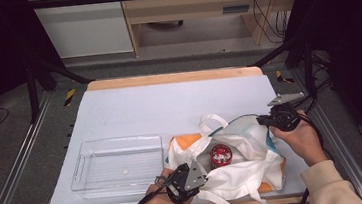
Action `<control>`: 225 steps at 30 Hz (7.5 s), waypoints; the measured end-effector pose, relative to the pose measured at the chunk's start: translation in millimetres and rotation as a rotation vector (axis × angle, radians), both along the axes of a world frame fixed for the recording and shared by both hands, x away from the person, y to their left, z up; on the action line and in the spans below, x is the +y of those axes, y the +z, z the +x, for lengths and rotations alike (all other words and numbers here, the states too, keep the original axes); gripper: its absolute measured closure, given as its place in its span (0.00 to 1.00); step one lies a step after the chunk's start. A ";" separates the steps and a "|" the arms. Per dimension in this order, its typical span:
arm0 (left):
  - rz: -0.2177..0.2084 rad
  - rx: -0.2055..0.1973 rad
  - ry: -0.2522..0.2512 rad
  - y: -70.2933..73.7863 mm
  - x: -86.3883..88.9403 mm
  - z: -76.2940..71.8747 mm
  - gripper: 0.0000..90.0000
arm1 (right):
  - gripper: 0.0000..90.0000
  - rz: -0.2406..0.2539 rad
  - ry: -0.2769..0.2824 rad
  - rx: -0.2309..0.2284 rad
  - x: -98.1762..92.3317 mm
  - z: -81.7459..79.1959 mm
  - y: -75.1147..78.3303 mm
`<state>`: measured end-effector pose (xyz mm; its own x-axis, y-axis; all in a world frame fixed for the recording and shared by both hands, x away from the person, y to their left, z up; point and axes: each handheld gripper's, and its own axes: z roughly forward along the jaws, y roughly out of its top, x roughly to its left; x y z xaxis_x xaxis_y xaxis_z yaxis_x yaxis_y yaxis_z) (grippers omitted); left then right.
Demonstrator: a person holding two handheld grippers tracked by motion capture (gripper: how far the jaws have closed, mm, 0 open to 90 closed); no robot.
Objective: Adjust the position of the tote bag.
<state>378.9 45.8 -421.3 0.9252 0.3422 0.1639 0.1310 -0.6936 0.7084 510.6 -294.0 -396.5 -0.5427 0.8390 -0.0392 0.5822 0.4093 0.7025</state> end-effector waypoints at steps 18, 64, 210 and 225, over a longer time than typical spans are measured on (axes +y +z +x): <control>0.008 -0.005 -0.015 0.6 1.6 -6.1 0.99 | 0.94 -0.004 -0.053 0.027 -6.5 9.7 -14.8; -0.113 -0.082 0.054 59.8 -8.1 7.3 0.63 | 0.48 0.095 0.168 -0.171 24.7 -77.6 56.1; 0.149 0.141 0.392 15.8 -7.9 179.5 0.99 | 1.00 -0.009 0.392 0.013 77.5 -148.8 -47.2; 0.140 0.083 0.373 22.2 -8.7 162.0 0.98 | 0.99 0.004 0.397 0.027 76.7 -148.2 -48.9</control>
